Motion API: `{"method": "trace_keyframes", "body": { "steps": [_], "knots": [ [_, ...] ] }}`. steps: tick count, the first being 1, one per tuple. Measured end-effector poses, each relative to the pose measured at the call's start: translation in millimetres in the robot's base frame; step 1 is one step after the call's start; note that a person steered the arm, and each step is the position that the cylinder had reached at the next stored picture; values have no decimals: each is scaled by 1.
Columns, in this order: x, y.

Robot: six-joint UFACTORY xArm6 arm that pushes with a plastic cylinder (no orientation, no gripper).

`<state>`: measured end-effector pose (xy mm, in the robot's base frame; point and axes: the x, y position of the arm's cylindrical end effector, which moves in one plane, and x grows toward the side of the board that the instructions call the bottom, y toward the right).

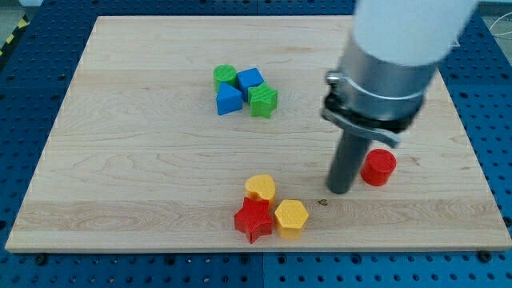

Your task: Push red star towards red circle

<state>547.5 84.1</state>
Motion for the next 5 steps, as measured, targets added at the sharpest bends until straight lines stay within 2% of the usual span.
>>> {"method": "trace_keyframes", "body": {
  "steps": [2,3,5],
  "knots": [
    [-27,-124],
    [-27,-184],
    [48,-189]
  ]
}}
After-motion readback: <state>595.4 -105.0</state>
